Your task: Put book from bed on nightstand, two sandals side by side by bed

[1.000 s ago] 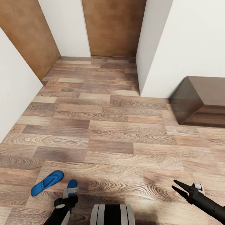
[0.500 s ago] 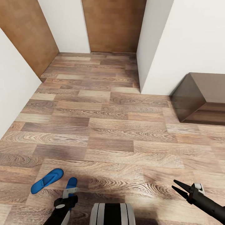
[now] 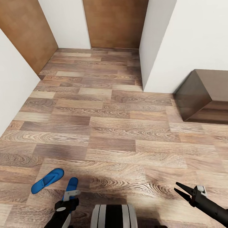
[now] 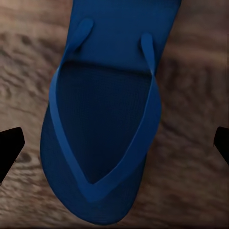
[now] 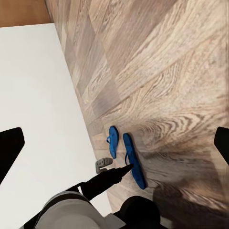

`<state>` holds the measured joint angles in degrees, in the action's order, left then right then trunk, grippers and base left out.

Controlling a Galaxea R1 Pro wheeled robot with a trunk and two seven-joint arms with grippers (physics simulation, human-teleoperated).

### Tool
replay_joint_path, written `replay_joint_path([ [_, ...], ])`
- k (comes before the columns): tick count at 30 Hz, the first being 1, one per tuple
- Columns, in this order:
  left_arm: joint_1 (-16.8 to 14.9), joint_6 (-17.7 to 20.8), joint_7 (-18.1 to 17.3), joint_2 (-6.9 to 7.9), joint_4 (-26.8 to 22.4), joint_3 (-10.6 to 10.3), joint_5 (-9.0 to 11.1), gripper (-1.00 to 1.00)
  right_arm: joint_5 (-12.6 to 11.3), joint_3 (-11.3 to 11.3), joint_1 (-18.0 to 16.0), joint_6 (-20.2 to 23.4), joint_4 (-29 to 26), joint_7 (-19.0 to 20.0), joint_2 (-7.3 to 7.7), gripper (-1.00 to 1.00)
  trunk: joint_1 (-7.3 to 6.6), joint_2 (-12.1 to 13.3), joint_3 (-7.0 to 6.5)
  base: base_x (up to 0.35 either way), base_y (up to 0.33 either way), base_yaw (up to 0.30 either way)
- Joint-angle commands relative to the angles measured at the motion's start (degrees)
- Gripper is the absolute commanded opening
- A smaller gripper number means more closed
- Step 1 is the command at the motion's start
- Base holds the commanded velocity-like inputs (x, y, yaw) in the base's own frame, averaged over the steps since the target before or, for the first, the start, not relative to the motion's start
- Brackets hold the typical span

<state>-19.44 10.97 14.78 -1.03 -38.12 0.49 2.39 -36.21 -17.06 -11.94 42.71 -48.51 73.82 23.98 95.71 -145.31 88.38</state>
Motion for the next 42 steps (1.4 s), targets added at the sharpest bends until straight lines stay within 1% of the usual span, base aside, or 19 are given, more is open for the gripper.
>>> replay_joint_path([
  [1,-0.01,0.28,0.16,-0.03,-0.11,0.04,0.25,1.0,-0.24,0.0,-0.02,0.44,0.01,0.03,0.01,1.0,0.01,-0.03,0.26,0.0,0.0,0.0],
  [4,-0.01,0.28,0.16,-0.03,-0.11,0.04,0.25,1.0,-0.26,0.0,-0.02,0.44,0.02,0.04,0.01,1.0,0.09,-0.07,0.93,0.0,0.0,0.0],
  [37,0.0,0.28,0.16,0.06,-0.11,0.13,0.25,1.0,-0.26,0.0,-0.02,0.44,0.0,0.05,0.01,1.0,0.09,-0.07,0.93,0.003,0.012,0.0],
  [42,-0.01,0.28,0.16,0.06,-0.11,0.13,0.25,1.0,-0.27,0.0,-0.02,0.44,0.0,0.06,0.01,1.0,0.09,-0.07,0.93,0.0,0.084,0.0],
])
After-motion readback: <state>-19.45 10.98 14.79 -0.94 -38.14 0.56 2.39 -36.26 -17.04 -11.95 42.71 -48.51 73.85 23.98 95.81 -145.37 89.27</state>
